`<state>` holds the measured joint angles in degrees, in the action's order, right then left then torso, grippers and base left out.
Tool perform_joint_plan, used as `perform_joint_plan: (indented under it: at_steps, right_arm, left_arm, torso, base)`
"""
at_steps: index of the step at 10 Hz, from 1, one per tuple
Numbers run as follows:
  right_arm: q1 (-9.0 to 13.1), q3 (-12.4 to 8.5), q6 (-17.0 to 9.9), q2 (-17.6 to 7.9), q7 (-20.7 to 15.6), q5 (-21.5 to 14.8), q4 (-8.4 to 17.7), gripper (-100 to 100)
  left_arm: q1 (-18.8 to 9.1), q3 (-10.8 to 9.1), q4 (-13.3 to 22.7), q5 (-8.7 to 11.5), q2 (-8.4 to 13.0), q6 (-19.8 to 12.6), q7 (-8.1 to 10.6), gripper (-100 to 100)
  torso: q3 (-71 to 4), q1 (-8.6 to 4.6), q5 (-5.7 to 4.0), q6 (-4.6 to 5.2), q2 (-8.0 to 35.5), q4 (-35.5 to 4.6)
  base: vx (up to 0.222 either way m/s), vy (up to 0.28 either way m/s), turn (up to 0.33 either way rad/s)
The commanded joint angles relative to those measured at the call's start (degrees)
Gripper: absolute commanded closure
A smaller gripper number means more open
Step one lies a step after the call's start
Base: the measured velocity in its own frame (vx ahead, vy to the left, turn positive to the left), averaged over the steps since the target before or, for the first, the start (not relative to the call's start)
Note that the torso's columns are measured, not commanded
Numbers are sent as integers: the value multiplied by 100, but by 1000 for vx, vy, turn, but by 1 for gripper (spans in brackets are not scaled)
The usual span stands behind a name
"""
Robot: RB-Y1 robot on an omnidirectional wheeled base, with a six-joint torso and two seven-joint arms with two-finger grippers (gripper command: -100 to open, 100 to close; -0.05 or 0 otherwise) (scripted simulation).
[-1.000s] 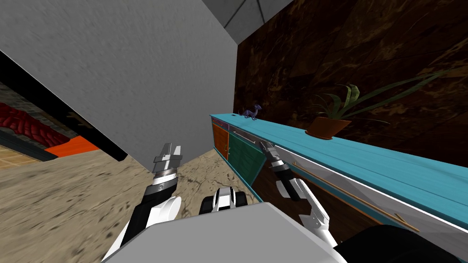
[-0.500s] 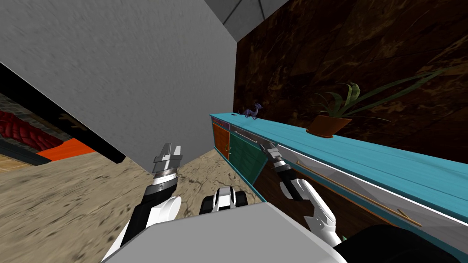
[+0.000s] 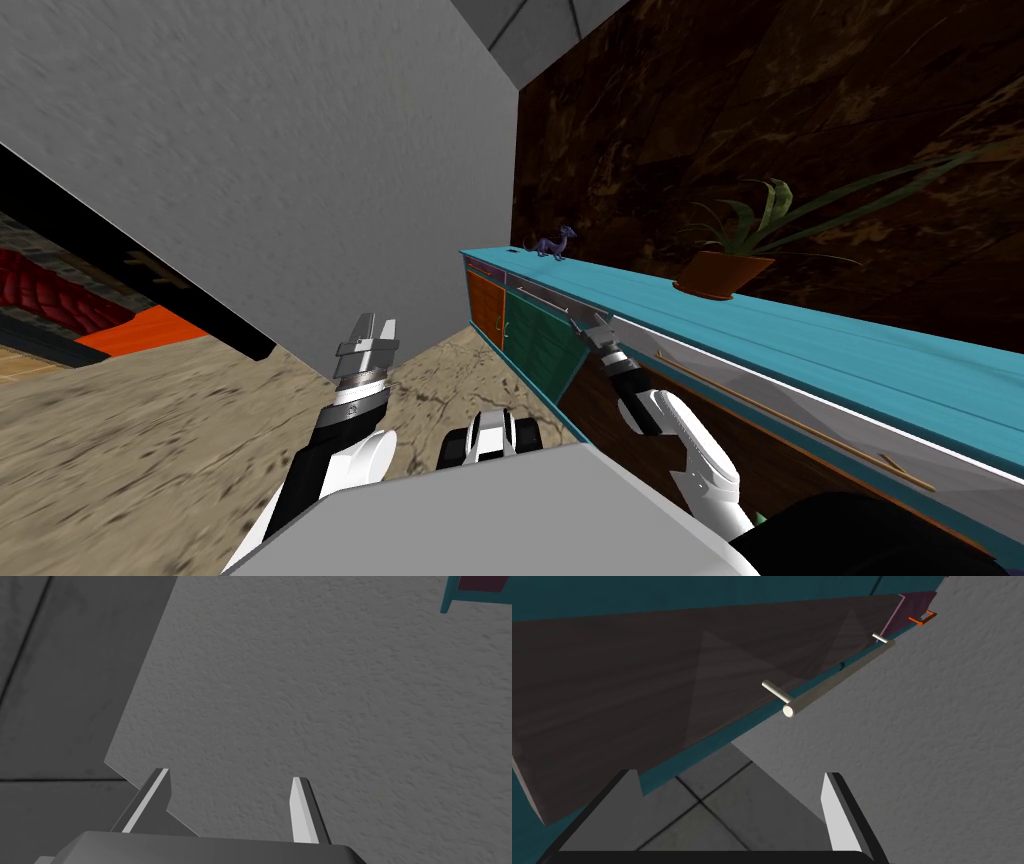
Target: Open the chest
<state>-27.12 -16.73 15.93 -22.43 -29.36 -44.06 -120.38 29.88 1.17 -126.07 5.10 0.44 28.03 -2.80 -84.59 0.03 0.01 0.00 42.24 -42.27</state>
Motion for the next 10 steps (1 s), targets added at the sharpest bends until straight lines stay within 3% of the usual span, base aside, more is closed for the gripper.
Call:
perform_joint_plan:
  at_steps: [1,10]
  right_arm:
    - [-11,-94,-56,-117,-348,-269,94,-100]
    - [84,-361,-292,-597,-1770,-1307,657,-100]
  left_arm:
    - [0,0,0,0,0,0,0,0]
    - [0,0,0,0,0,0,0,0]
  torso:
    - [1,0,0,0,2,-1]
    - [4,-6,-2,0,7,-2]
  base:
    - [11,58,0]
    - [9,67,22]
